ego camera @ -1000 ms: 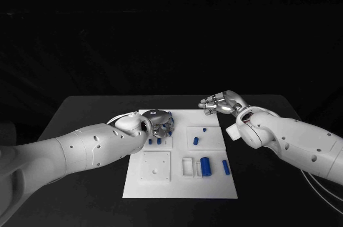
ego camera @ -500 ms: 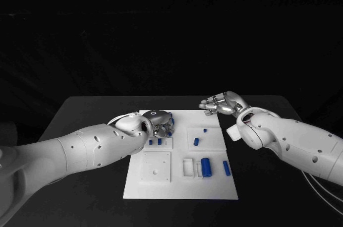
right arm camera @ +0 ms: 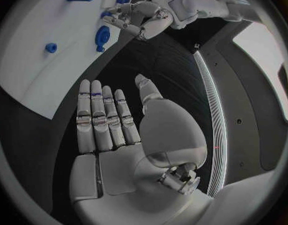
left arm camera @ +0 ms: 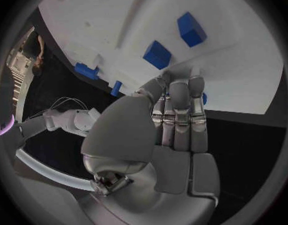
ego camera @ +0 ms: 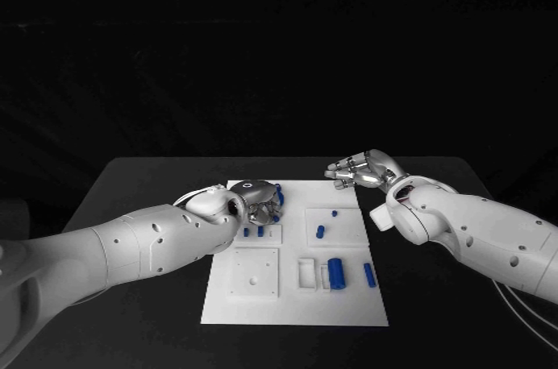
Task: Assemble the parts on the task board
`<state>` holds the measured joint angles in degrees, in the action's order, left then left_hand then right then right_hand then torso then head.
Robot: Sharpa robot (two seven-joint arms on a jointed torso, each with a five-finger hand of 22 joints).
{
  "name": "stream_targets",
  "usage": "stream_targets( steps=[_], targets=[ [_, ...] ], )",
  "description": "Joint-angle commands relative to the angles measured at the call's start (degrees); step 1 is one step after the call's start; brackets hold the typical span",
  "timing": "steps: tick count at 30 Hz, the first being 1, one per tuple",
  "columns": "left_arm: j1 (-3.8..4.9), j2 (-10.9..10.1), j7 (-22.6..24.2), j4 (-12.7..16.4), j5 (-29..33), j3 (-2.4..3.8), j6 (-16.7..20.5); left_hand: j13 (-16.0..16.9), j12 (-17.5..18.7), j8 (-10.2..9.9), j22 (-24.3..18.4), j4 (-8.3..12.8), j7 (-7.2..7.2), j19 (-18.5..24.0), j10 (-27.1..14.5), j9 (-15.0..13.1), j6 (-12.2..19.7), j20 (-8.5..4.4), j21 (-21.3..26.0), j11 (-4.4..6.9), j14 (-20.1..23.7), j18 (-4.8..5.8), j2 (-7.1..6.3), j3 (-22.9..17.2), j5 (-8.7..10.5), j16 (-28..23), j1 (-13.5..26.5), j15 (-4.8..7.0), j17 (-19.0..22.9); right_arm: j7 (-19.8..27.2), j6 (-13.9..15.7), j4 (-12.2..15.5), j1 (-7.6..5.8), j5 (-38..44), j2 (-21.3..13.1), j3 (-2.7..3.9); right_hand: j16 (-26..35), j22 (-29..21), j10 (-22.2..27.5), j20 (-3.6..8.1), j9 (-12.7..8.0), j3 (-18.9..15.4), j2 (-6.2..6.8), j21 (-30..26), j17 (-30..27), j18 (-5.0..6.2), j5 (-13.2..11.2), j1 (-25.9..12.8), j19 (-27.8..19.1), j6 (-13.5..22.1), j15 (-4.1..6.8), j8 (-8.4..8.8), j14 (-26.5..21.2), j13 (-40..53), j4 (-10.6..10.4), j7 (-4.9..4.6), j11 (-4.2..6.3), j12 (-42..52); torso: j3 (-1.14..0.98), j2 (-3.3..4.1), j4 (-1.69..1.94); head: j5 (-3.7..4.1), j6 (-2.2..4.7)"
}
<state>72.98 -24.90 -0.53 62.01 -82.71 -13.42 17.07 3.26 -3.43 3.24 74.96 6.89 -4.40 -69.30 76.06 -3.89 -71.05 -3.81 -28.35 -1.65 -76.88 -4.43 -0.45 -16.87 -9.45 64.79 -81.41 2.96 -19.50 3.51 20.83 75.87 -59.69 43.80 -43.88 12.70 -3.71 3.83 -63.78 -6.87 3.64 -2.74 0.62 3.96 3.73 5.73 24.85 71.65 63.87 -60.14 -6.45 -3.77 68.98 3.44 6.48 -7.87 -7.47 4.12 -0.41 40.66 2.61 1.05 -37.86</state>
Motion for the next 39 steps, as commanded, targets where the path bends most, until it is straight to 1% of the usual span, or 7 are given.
stream_targets(
  steps=[1, 3, 7, 12, 19, 29, 39],
  targets=[
    [-0.04, -0.4, 0.3, 0.9, 2.0, 0.22, 1.7, 0.1, 0.1, 0.4, 1.2, 0.4, -0.39, 0.2, 0.2, 0.1, -0.8, -0.24, -0.4, 0.03, -0.3, -0.90, 0.29, 0.0, -0.14, 0.2, 0.4, 0.07, -0.1, 0.6, -0.2, 0.1, 0.02, 0.0, 0.0, 0.02, 0.1, -0.1, 0.5, 0.11, -0.1, 0.4, 0.51, -0.1, -0.1, 0.93, 0.2, -0.1, -0.4, -0.2, -0.17, 0.22, -0.4, -0.1, 0.0, -0.27, -0.08, -0.3, -0.01, 0.02, -0.02, -0.08, 0.10],
    [-0.04, -0.7, 0.3, 1.4, 2.7, 0.53, 1.7, 0.1, 0.1, 0.4, 1.2, 0.4, -0.40, 0.2, 0.2, 0.1, -0.8, -0.24, -0.4, 0.03, -0.3, -0.90, 0.29, 0.0, -0.14, 0.2, 0.4, 0.07, -0.1, 0.6, -0.2, 0.1, 0.02, 0.0, 0.0, 0.02, 0.1, -0.1, 0.5, 0.11, -0.1, 0.4, 0.51, -0.1, -0.1, 0.93, 0.2, -0.1, -0.4, -0.2, -0.17, 0.22, -0.4, -0.1, 0.0, -0.27, -0.08, -0.3, 0.00, -0.01, 0.01, -0.02, 0.12],
    [-0.04, -1.5, 0.0, 2.4, 4.0, 1.58, 1.6, 0.1, 0.1, 0.4, 1.2, 0.5, -0.39, 0.2, 0.3, 0.0, -0.8, -0.24, -0.5, 0.05, -0.3, -0.89, 0.30, 0.0, -0.09, 0.2, 0.5, 0.07, -0.2, 0.6, -0.3, 0.1, 0.02, 0.0, -0.1, 0.02, 0.1, -0.1, 0.5, 0.11, -0.1, 0.4, 0.51, -0.1, -0.1, 0.93, 0.2, -0.1, -0.4, -0.2, -0.17, 0.22, -0.4, -0.1, 0.0, -0.27, -0.08, -0.3, 0.01, -0.02, 0.03, -0.08, 0.18],
    [-0.02, -3.0, -0.4, 4.2, 5.7, 3.43, 0.9, 0.1, 0.1, 0.4, 1.2, 0.5, -0.37, 0.2, 0.3, 0.0, -0.8, -0.26, -0.5, 0.06, -0.4, -0.90, 0.31, 0.0, -0.12, 0.3, 0.5, 0.10, -0.2, 0.6, -0.3, 0.1, 0.02, 0.0, -0.2, 0.02, 0.1, -0.1, 0.5, 0.11, -0.1, 0.4, 0.51, -0.1, -0.1, 0.93, 0.2, -0.1, -0.4, -0.2, -0.17, 0.22, -0.4, -0.1, 0.0, -0.27, -0.08, -0.3, 0.01, -0.04, 0.06, -0.06, 0.21],
    [0.07, -5.6, -1.1, 6.9, 6.8, 4.92, -0.3, 0.1, 0.1, 0.4, 1.2, 0.7, -0.34, 0.2, 0.4, 0.0, -0.9, -0.30, -0.8, 0.10, -0.4, -0.88, 0.34, 0.0, -0.02, 0.3, 0.5, 0.13, -0.3, 0.6, -0.3, 0.0, 0.02, 0.0, -0.3, 0.02, 0.1, -0.1, 0.5, 0.11, -0.1, 0.4, 0.51, -0.1, -0.1, 0.93, 0.2, -0.1, -0.4, -0.2, -0.17, 0.22, -0.4, -0.1, 0.0, -0.27, -0.08, -0.3, 0.06, -0.04, 0.03, 0.00, 0.28],
    [0.30, -8.4, -2.4, 8.1, 5.9, 5.35, -3.0, 0.1, 0.1, 0.4, 1.2, 0.7, -0.32, 0.4, 0.5, 0.0, -1.0, -0.31, -0.9, 0.11, -0.4, -0.84, 0.37, 0.0, 0.11, 0.3, 0.4, 0.13, -0.3, 0.6, -0.3, 0.0, 0.02, 0.0, -0.4, 0.02, 0.1, -0.1, 0.5, 0.11, -0.1, 0.4, 0.51, -0.1, -0.1, 0.93, 0.2, -0.1, -0.4, -0.2, -0.17, 0.22, -0.4, -0.1, 0.0, -0.27, -0.08, -0.3, 0.08, -0.04, 0.09, -0.15, 0.06],
    [0.33, -8.9, -3.1, 6.9, 4.4, 5.20, -4.9, 0.1, 0.1, 0.4, 1.2, 0.7, -0.34, 0.5, 0.5, 0.1, -1.0, -0.32, -1.0, 0.11, -0.3, -0.83, 0.37, 0.0, 0.13, 0.3, 0.3, 0.14, -0.4, 0.6, -0.3, 0.0, 0.02, 0.0, -0.3, 0.02, 0.1, -0.1, 0.5, 0.11, -0.1, 0.4, 0.51, -0.1, -0.1, 0.93, 0.2, -0.1, -0.4, -0.2, -0.17, 0.22, -0.4, -0.1, 0.0, -0.27, -0.08, -0.3, 0.05, 0.02, 0.02, -0.34, -0.02]
  ],
)
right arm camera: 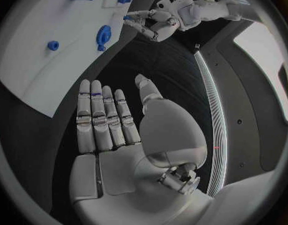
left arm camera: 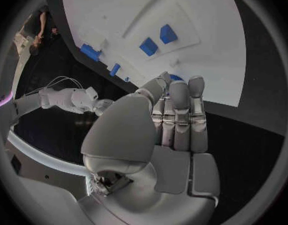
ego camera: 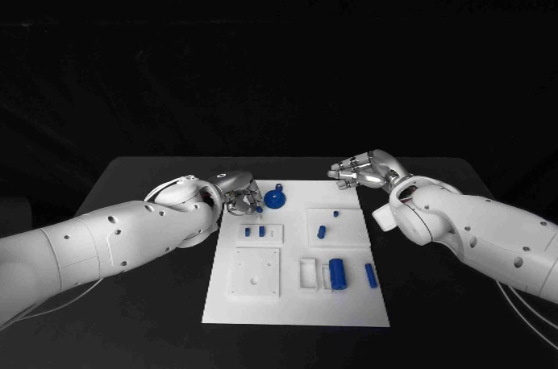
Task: Assemble the parts on the task board
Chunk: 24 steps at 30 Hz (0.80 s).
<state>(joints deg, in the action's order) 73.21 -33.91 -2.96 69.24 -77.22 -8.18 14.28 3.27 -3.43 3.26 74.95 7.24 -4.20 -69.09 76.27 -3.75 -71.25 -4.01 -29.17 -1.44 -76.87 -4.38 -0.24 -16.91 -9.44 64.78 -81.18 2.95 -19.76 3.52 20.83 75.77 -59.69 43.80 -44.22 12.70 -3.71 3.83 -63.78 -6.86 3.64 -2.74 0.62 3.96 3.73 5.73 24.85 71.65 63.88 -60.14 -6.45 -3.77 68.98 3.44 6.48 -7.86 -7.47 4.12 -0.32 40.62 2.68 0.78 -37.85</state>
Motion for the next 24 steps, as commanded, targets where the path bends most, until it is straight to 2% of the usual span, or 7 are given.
stream_targets(
  steps=[1, 11, 15, 24],
  targets=[
    [0.11, 0.2, -0.7, -0.5, -1.3, -0.09, -2.3, 0.1, 0.1, 0.4, 1.2, 0.3, -0.53, 0.3, 0.3, -0.1, -0.8, -0.12, -0.2, -0.10, -0.3, -0.88, 0.17, 0.1, 0.11, 0.3, 0.0, 0.14, -0.1, 0.6, -0.3, 0.1, 0.02, 0.1, 0.0, 0.02, 0.1, -0.1, 0.5, 0.11, -0.1, 0.4, 0.52, -0.1, -0.1, 0.93, 0.2, -0.1, -0.4, -0.2, -0.17, 0.22, -0.4, -0.1, 0.0, -0.27, -0.08, -0.3, -0.06, 0.08, -0.07, -0.08, -0.01],
    [0.09, 1.2, -0.9, -2.1, -1.9, -0.88, -4.1, 0.1, 0.1, 0.4, 1.2, 0.2, -0.55, 0.6, 0.2, -0.1, -0.7, -0.11, -0.4, -0.14, -0.2, -0.86, 0.28, 0.1, 0.20, 0.2, -0.2, 0.13, -0.1, 0.6, -0.3, 0.1, 0.02, 0.1, 0.0, 0.02, 0.1, -0.1, 0.5, 0.11, -0.1, 0.4, 0.52, -0.1, -0.1, 0.93, 0.2, -0.1, -0.4, -0.2, -0.17, 0.22, -0.4, -0.1, 0.0, -0.27, -0.08, -0.3, -0.17, 0.08, -0.17, -0.09, -0.07],
    [0.09, 1.6, -0.8, -2.5, -1.9, -1.22, -4.4, 0.1, 0.1, 0.4, 1.2, 0.2, -0.55, 0.6, 0.2, -0.1, -0.7, -0.11, -0.4, -0.14, -0.2, -0.86, 0.28, 0.1, 0.20, 0.2, -0.2, 0.13, -0.1, 0.7, -0.3, 0.1, 0.02, 0.1, 0.0, 0.02, 0.1, -0.1, 0.5, 0.11, -0.1, 0.4, 0.52, -0.1, -0.1, 0.93, 0.2, -0.1, -0.4, -0.2, -0.17, 0.22, -0.4, -0.1, 0.0, -0.27, -0.08, -0.3, -0.14, 0.10, -0.18, -0.02, -0.15],
    [0.08, 1.7, -1.0, -2.5, -2.0, -1.42, -5.0, 0.1, 0.1, 0.4, 1.2, 0.2, -0.56, 0.6, 0.2, -0.1, -0.7, -0.12, -0.5, -0.14, -0.2, -0.87, 0.31, 0.1, 0.22, 0.2, -0.2, 0.14, -0.1, 0.7, -0.2, 0.1, 0.02, 0.1, 0.0, 0.02, 0.1, -0.1, 0.5, 0.11, -0.1, 0.4, 0.52, -0.1, -0.1, 0.93, 0.2, -0.1, -0.4, -0.2, -0.17, 0.22, -0.4, -0.1, 0.0, -0.27, -0.08, -0.3, -0.10, 0.04, -0.08, 0.18, -0.28]
  ],
)
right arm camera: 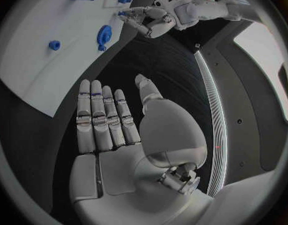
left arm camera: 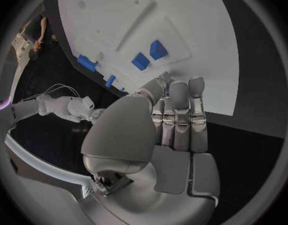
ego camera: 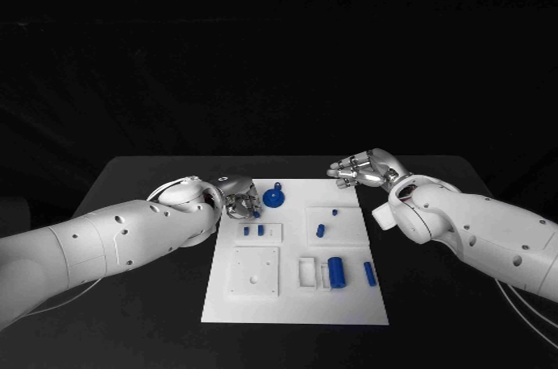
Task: Assemble the parts on the task board
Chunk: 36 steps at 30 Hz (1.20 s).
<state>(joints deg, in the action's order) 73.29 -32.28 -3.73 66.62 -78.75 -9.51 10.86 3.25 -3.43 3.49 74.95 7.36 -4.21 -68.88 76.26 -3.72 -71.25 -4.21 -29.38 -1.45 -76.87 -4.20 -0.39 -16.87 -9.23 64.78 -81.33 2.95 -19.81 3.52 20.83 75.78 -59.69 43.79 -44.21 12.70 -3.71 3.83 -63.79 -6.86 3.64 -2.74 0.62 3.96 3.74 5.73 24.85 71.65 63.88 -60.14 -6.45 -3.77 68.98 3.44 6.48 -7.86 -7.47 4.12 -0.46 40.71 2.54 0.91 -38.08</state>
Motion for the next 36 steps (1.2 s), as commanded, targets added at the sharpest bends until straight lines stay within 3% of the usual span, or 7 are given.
stream_targets(
  steps=[1, 13, 18, 20, 36],
  targets=[
    [0.00, 0.1, -0.2, 0.1, -0.5, -0.10, -1.7, 0.1, 0.1, 0.1, 1.2, 0.0, -0.55, 0.4, 0.2, -0.1, -0.7, 0.09, -0.3, -0.14, -0.2, -1.05, 0.46, 0.1, 0.01, 0.2, 0.0, 0.14, -0.1, 0.7, -0.2, 0.1, 0.02, 0.1, 0.0, 0.03, 0.1, -0.1, 0.5, 0.11, -0.1, 0.4, 0.52, -0.1, -0.1, 0.93, 0.2, -0.1, -0.4, -0.2, -0.17, 0.22, -0.4, -0.1, 0.0, -0.27, -0.08, -0.3, 0.02, -0.04, 0.06, 0.03, -0.04],
    [-0.01, 1.2, -0.6, -0.6, -0.4, -0.15, -2.0, 0.1, 0.1, 0.1, 1.2, -0.1, -0.71, 0.4, -0.4, -0.1, -0.1, 0.15, -0.3, -0.32, -0.2, -1.07, 0.64, 0.2, 0.27, 0.1, 0.0, 0.04, -0.1, 0.7, -0.3, 0.1, 0.02, 0.0, 0.1, 0.03, 0.1, -0.1, 0.5, 0.11, -0.1, 0.8, 0.55, -0.1, -0.1, 0.95, 0.3, -0.4, -0.4, -0.1, -0.17, 0.23, -0.4, -0.1, 0.3, -0.27, -0.08, -0.3, 0.06, -0.01, 0.05, -0.09, 0.07],
    [-0.01, 1.7, -1.0, -1.0, -0.2, -0.21, -2.9, 0.1, 0.1, 0.0, 1.2, -0.1, -1.37, 0.7, -2.2, 0.2, 3.4, 0.52, -0.1, -0.95, 0.3, -1.21, 0.63, 0.3, 0.62, -0.2, -0.4, -0.40, 0.0, 0.7, -0.3, 0.1, 0.02, 0.0, 0.1, 0.03, 0.1, -0.1, 0.5, 0.11, -0.1, 0.8, 0.55, -0.1, -0.1, 0.95, 0.3, -0.4, -0.4, -0.1, -0.17, 0.23, -0.4, -0.1, 0.3, -0.27, -0.08, -0.3, 0.01, -0.02, -0.01, -0.09, 0.12],
    [-0.01, 1.8, -1.2, -1.1, -0.1, -0.25, -3.3, 0.1, 0.1, 0.0, 1.2, 0.0, -0.93, 0.8, -2.8, 0.2, 5.9, 0.62, -0.1, -1.00, 0.5, -1.30, 0.31, 0.1, 0.65, -0.2, -0.6, -0.45, 0.1, 0.6, -0.3, 0.1, 0.02, 0.0, 0.1, 0.03, 0.1, -0.1, 0.5, 0.11, -0.1, 0.8, 0.55, -0.1, -0.1, 0.95, 0.3, -0.4, -0.4, -0.1, -0.17, 0.23, -0.4, -0.1, 0.3, -0.27, -0.08, -0.3, -0.01, -0.03, -0.01, -0.07, 0.13],
    [-0.01, 1.2, -2.2, -0.8, -0.1, -0.45, -4.7, 0.1, 0.1, 0.0, 1.3, 1.0, -0.03, 1.7, -4.0, 0.2, 8.1, 1.03, -0.9, -1.51, 1.3, -1.80, -1.41, -1.7, 0.27, -0.2, -0.9, -0.85, 0.4, 0.6, -0.3, 0.2, 0.02, -0.2, -0.1, 0.03, 0.1, -0.1, 0.5, 0.09, -0.1, 0.8, 0.58, -0.1, -0.1, 0.94, 0.3, -0.5, -0.4, -0.1, -0.18, 0.23, -0.5, -0.1, 0.3, -0.30, -0.09, -0.3, 0.05, -0.04, 0.08, 0.28, 0.04]
  ],
)
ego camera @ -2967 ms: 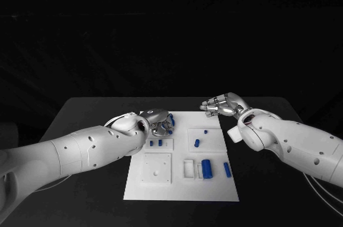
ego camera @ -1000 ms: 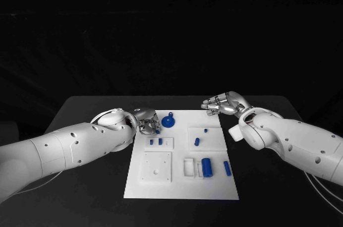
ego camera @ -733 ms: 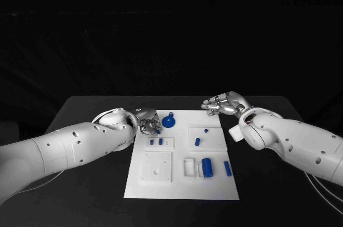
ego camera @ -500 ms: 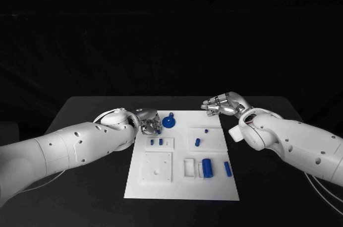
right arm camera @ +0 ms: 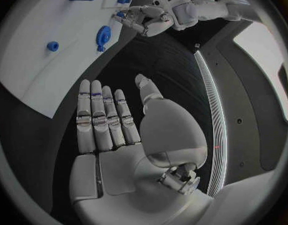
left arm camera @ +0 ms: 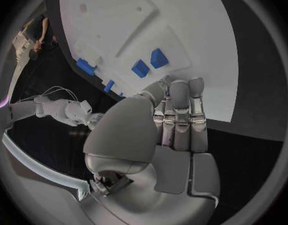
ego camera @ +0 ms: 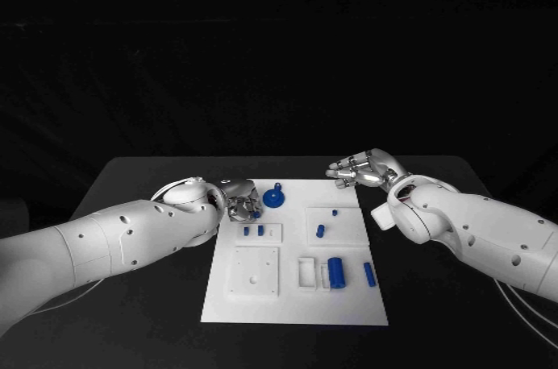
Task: Assemble the parts on the task board
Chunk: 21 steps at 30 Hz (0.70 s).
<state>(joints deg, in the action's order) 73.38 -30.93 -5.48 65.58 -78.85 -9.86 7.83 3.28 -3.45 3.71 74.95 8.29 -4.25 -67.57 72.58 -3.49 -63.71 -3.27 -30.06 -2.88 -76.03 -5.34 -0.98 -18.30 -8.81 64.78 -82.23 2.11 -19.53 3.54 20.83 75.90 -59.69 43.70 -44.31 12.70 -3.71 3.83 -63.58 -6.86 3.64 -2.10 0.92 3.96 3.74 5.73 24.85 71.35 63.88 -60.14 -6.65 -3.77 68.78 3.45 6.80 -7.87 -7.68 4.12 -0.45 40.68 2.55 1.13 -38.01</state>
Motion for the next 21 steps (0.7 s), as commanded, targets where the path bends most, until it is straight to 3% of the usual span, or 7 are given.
stream_targets(
  steps=[1, 7, 10, 14, 16, 19, 21],
  targets=[
    [-0.11, -0.2, -0.5, 0.3, 0.0, -0.10, -1.5, 0.1, 0.1, -0.2, 1.3, 0.2, 0.16, 0.5, -0.3, 0.0, 0.9, 0.10, -0.3, -0.10, 0.4, -0.67, -0.99, -0.3, -0.15, -0.2, 0.0, -0.04, 0.1, 0.5, -0.3, 0.1, 0.02, -0.1, -0.1, 0.03, 0.1, -0.1, 0.3, 0.09, -0.1, 0.2, 0.31, -0.1, -0.1, 0.93, 0.3, -0.2, -0.4, -0.1, -0.01, 0.23, -0.3, -0.1, 0.0, -0.29, 0.10, -0.3, 0.05, -0.02, 0.07, 0.04, -0.03],
    [-0.11, -0.5, -0.8, 0.3, 0.0, -0.10, -0.2, 0.1, 0.1, -0.2, 1.3, 0.9, 1.42, 0.6, -0.5, 0.0, 5.7, 0.21, -0.7, -0.27, 0.5, -0.81, -1.84, -0.8, -0.18, -0.3, -0.1, -0.16, 0.2, 0.3, -0.3, 0.0, 0.02, 0.2, -0.1, 0.03, 0.1, -0.1, 0.6, 0.04, -0.1, 0.2, 0.44, -0.1, -0.1, 0.87, 0.2, 0.1, -0.7, -0.1, -0.03, 0.22, -0.4, -0.1, 0.1, -0.31, 0.03, -0.3, 0.09, -0.02, 0.09, -0.01, 0.08],
    [-0.11, -0.6, -1.1, 0.1, 0.0, -0.09, 0.7, 0.1, 0.1, -0.5, 1.2, 1.2, 2.47, 0.6, -0.8, 0.3, 15.0, 0.32, -0.8, -0.46, 0.6, -0.90, -2.29, -0.7, -0.09, -0.5, -0.2, -0.29, 0.3, 0.1, -0.5, -0.1, 0.02, 0.7, 0.0, 0.03, 0.1, -0.1, 0.7, 0.01, -0.1, 0.3, 0.63, -0.1, -0.1, 0.86, 0.1, 0.7, -0.9, -0.1, -0.06, 0.22, -0.5, -0.1, 0.9, -0.39, -0.03, -0.3, 0.09, -0.03, 0.07, -0.05, 0.16],
    [-0.12, -0.7, -1.2, -0.2, 0.2, -0.07, 1.8, 0.0, 0.1, -0.9, 1.2, 1.2, 4.09, 0.6, -1.7, 0.6, 23.1, 0.52, -0.7, -0.82, 0.7, -1.06, -2.63, -0.1, 0.04, -0.7, -0.6, -0.50, 0.5, -0.2, -1.0, -0.3, 0.02, 2.7, 0.1, 0.03, 0.1, -0.1, 1.0, 0.11, -0.1, 1.1, 0.49, 0.0, -0.1, 0.99, 0.2, 1.3, -0.6, -0.1, 0.05, 0.23, -0.3, -0.1, 3.5, -0.32, -0.07, -0.3, 0.09, -0.01, 0.05, -0.07, 0.34],
    [-0.12, -0.8, -1.3, -0.4, 0.4, -0.05, 2.3, 0.0, 0.1, -0.9, 1.2, 1.1, 4.18, 0.7, -2.5, 0.7, 24.8, 0.64, -0.6, -1.08, 0.7, -1.17, -2.88, 0.2, 0.13, -0.8, -0.7, -0.64, 0.6, -0.3, -1.2, -0.5, 0.02, 4.3, 0.1, 0.03, 0.1, -0.1, 1.0, 0.28, -0.1, 1.6, 0.26, 0.0, -0.1, 1.09, 0.2, 1.1, 0.0, 0.0, 0.21, 0.24, 0.2, -0.1, 5.1, -0.21, -0.05, -0.4, 0.10, -0.01, 0.04, -0.07, 0.34],
    [-0.12, -0.9, -1.1, -0.7, 0.7, -0.01, 3.6, 0.0, 0.1, -0.9, 1.2, 0.8, 4.17, 0.8, -3.6, 0.7, 25.0, 0.89, -0.4, -1.50, 1.1, -1.35, -3.28, 0.3, 0.07, -1.1, -1.0, -0.94, 0.7, -0.7, -1.7, -0.9, 0.02, 9.1, 0.3, 0.03, 0.1, 0.0, 0.9, 0.76, -0.1, 2.9, 0.12, 0.2, 0.0, 1.29, -0.5, 1.3, 1.3, 0.0, 0.70, 0.24, 1.5, -0.1, 6.9, -0.20, 0.07, -0.4, 0.08, -0.03, 0.02, -0.14, 0.48],
    [-0.12, -1.2, -0.9, -0.8, 0.9, 0.05, 4.8, 0.0, 0.2, -0.8, 1.2, 0.8, 3.36, 1.0, -4.2, 0.6, 23.5, 1.06, -0.3, -1.69, 1.6, -1.57, -3.31, -0.1, 0.05, -1.7, -1.4, -1.07, 1.0, -1.0, -2.2, -1.4, 0.02, 13.6, 0.4, 0.03, -0.2, 0.2, -0.4, 1.77, -0.1, 4.5, -0.05, 1.1, 0.4, 1.80, -0.2, 1.6, 3.8, 0.0, 1.85, 0.23, 4.2, -0.1, 8.5, -0.04, 0.65, -0.3, 0.08, -0.04, 0.01, -0.11, 0.54]
  ],
)
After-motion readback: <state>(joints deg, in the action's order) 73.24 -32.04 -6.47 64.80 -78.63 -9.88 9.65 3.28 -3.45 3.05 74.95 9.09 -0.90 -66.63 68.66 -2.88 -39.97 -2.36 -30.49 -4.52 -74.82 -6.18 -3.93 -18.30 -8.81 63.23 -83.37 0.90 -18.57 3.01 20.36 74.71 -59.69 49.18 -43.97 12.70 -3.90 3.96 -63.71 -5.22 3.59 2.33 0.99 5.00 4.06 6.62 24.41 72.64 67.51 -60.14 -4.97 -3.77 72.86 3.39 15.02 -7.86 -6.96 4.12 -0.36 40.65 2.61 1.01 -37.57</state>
